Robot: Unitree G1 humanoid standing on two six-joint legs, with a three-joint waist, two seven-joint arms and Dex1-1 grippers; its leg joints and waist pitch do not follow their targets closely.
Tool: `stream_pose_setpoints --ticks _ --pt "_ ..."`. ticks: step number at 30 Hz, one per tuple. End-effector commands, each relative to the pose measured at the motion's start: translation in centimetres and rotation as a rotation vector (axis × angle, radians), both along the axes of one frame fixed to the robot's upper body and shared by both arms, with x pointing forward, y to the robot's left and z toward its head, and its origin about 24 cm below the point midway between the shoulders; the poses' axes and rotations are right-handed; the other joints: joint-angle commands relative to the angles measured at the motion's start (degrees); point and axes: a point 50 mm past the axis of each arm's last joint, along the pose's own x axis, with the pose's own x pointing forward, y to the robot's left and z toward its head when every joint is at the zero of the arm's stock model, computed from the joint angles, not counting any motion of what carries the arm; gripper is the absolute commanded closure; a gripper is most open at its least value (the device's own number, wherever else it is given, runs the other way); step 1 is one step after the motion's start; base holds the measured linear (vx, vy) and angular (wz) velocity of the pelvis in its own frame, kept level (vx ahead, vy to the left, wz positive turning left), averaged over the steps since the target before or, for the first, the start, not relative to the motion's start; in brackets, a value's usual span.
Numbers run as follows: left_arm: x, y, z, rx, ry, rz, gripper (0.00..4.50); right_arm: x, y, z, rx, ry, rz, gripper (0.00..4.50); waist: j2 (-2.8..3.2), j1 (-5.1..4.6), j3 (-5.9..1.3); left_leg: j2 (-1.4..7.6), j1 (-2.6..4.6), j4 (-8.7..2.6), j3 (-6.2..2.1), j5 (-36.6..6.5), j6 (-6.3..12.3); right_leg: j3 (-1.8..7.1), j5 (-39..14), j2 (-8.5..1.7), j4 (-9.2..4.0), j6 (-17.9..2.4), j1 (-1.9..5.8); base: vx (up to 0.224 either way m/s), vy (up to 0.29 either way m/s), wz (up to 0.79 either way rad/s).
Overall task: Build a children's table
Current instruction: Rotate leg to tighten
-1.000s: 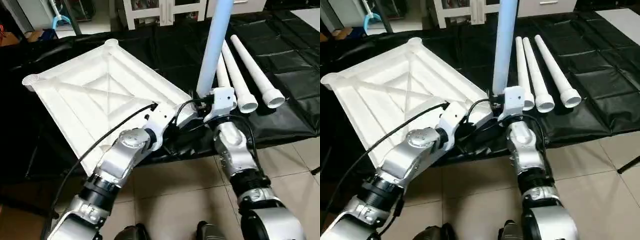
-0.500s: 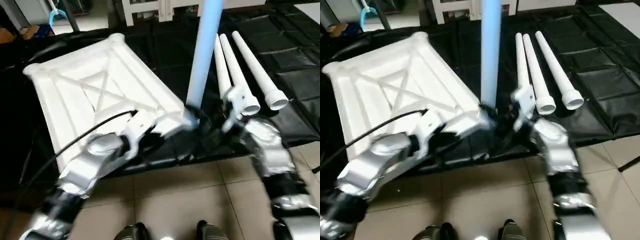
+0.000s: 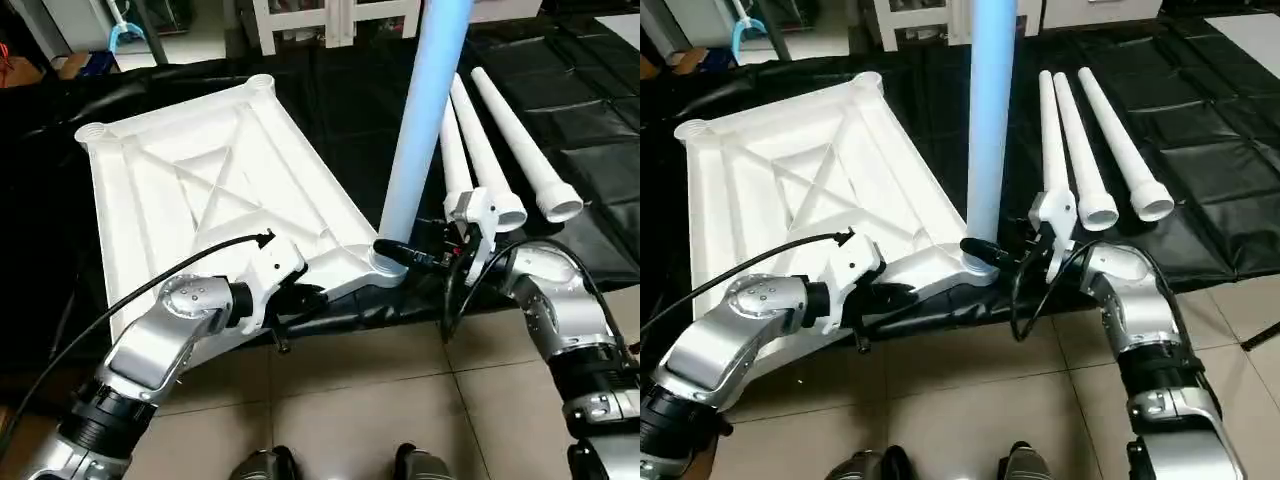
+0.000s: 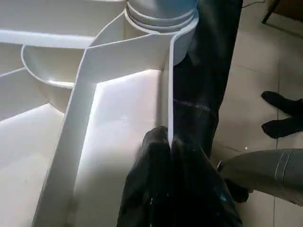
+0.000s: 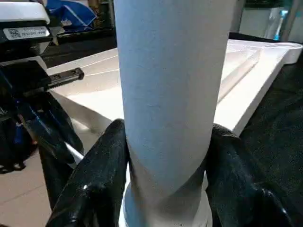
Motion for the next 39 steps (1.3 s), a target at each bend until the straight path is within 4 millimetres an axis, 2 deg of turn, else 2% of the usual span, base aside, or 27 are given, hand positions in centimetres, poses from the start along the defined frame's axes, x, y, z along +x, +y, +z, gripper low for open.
stream_pose_setpoints --ticks 1,11,15,16,19,20,21,22,23,24,26,28,30,31,33,36,37,38,39 --pt "-1.2 0.1 -1.9 0.045 0.109 -0.033 4.5 0.1 -0.5 -0.2 -0.014 0.021 -0.009 2.51 -0.78 0.32 -4.44 2.43 1.8 -3.54 -1.34 -10.62 7.34 0.7 -8.27 -0.57 -2.16 -15.41 2.39 0.0 0.0 0.0" --pt "-1.2 0.1 -1.9 0.047 0.112 -0.032 4.5 0.4 -1.0 -0.3 0.011 0.029 -0.053 2.63 -0.74 0.49 -4.73 2.38 1.8 -3.22 -1.34 -8.58 8.22 0.59 -6.21 -0.47 -1.85 -16.13 2.56 0.0 0.0 0.0" --pt "0.1 -0.1 -1.7 0.045 0.066 0.066 4.5 2.0 -1.6 -1.1 -0.028 0.014 -0.343 2.63 -0.59 0.12 -4.34 2.42 1.62 -3.47 -1.42 -11.74 6.47 0.68 -10.8 -0.6 -2.17 -15.48 2.27 0.0 0.0 0.0" --pt "1.0 -0.3 -1.5 0.043 0.03 0.145 4.5 2.6 -1.8 -1.6 -0.011 0.046 -0.482 2.63 -0.78 -0.25 -3.98 2.27 1.64 -3.71 -1.55 -15.83 4.19 0.71 -16.89 -0.65 -2.66 -13.83 2.12 0.0 0.0 0.0" --pt "2.5 -0.7 -1.3 0.028 0.004 0.304 4.5 2.9 -1.7 -2.8 -0.022 0.095 -0.657 2.64 -0.82 -0.51 -3.69 2.24 2.1 -4.15 -1.71 -21.28 0.76 0.79 -23.68 -0.58 -3.41 -10.93 1.49 -0.018 -0.001 -0.01" --pt "3.3 -1.0 -1.2 0.016 -0.022 0.379 4.5 3.0 -1.7 -3.6 -0.031 0.118 -0.75 2.64 -0.97 -0.49 -3.76 2.2 2.21 -4.14 -1.77 -21.99 0.47 0.78 -24.31 -0.57 -3.57 -10.59 1.4 0.0 0.0 0.0" --pt "3.3 -1.0 -1.2 0.016 -0.022 0.379 4.5 3.0 -1.7 -3.6 -0.031 0.118 -0.75 2.64 -0.88 -0.54 -3.65 2.13 2.23 -4.16 -1.71 -22.63 0.1 0.77 -24.84 -0.44 -3.67 -10.12 1.21 0.0 0.0 0.0" --pt "4.2 -1.8 -1.1 -0.018 -0.039 0.465 4.5 2.8 -1.3 -4.7 -0.038 0.146 -0.877 2.64 -0.94 -0.55 -3.56 2.03 2.13 -4.34 -1.91 -24.41 -0.49 0.67 -26.88 -0.54 -3.99 -8.81 1.12 0.0 0.0 0.0" --pt "4.6 -2.1 -1.0 -0.031 -0.05 0.492 4.5 2.7 -1.0 -5.2 -0.036 0.158 -0.915 2.64 -0.9 -0.63 -3.31 1.91 2.16 -4.39 -1.83 -25.07 -0.85 0.68 -28.06 -0.41 -4.3 -8.14 0.77 0.0 0.0 0.0" --pt "5.1 -3.0 -0.9 -0.045 -0.067 0.52 4.5 2.4 -0.1 -6.1 -0.036 0.169 -0.984 2.64 -0.94 -0.53 -3.39 1.78 2.58 -4.4 -1.96 -27.12 -1.57 0.55 -30.48 -0.4 -4.76 -6.93 0.5 0.0 0.0 0.0" --pt "5.5 -3.7 -0.8 -0.057 -0.084 0.528 4.5 2.2 1.0 -6.6 -0.036 0.165 -1.006 2.64 -0.89 -0.52 -3.44 1.66 2.46 -4.68 -2.32 -28.48 -1.84 0.25 -32.02 -0.47 -5.02 -5.33 0.65 0.0 0.0 0.0" --pt "5.7 -4.7 -0.4 -0.073 -0.097 0.52 4.5 2.3 2.5 -6.6 0.002 0.143 -1.026 2.64 -0.56 -0.35 -3.6 1.73 2.89 -4.97 -2.37 -29.46 -1.64 0.11 -31.34 -0.46 -5.56 -4.38 0.41 0.0 0.0 0.0" --pt "5.7 -5.0 -0.3 -0.066 -0.101 0.502 4.5 2.5 3.2 -6.0 0.063 0.118 -1.018 2.64 -0.47 -0.31 -3.56 1.78 2.86 -5.2 -2.46 -30.16 -1.46 -0.02 -30.4 -0.42 -5.62 -4.25 0.5 0.0 0.0 0.0" --pt "5.6 -4.9 -0.4 -0.064 -0.097 0.498 4.5 2.6 3.3 -5.6 0.096 0.106 -1.01 2.64 -0.44 -0.34 -3.71 1.89 2.57 -5.41 -2.56 -29.57 -1.26 -0.12 -28.27 -0.43 -5.4 -4.56 0.9 0.0 0.0 0.0" --pt "5.5 -4.8 -0.5 -0.056 -0.095 0.496 4.5 2.7 3.6 -5.0 0.14 0.083 -0.999 2.64 -0.46 -0.33 -3.77 1.99 2.14 -5.57 -2.46 -27.91 -0.77 -0.01 -24.41 -0.36 -5.11 -5.56 1.1 0.0 0.0 0.0" --pt "5.4 -4.3 -0.8 -0.041 -0.102 0.49 4.5 2.3 4.7 -4.1 0.216 0.061 -0.866 2.64 -0.78 -0.17 -3.9 2.04 2.09 -5.45 -2.16 -26.61 0.33 0.26 -21.8 -0.49 -4.89 -7.08 1.19 0.0 0.0 0.0" --pt "5.2 -4.2 -0.9 -0.03 -0.104 0.477 4.5 2.1 5.0 -3.9 0.231 0.049 -0.816 2.29 -0.7 0.03 -3.94 2.1 2.01 -5.42 -2.1 -25.38 1.01 0.36 -20.81 -0.55 -4.8 -7.42 1.36 0.0 0.0 0.0" --pt "5.1 -4.0 -1.0 -0.021 -0.104 0.458 4.5 2.0 4.9 -3.7 0.23 0.029 -0.788 2.29 -0.71 0.11 -3.99 2.19 2.0 -5.41 -2.05 -24.61 1.23 0.43 -20.09 -0.6 -4.75 -7.63 1.4 0.0 0.0 0.0" --pt "4.9 -3.9 -1.0 -0.017 -0.104 0.446 4.5 1.9 4.9 -3.6 0.229 0.017 -0.771 2.08 -0.75 0.11 -3.99 2.2 1.85 -5.38 -2.03 -23.63 1.54 0.44 -19.19 -0.62 -4.63 -7.98 1.53 0.0 0.0 0.0"
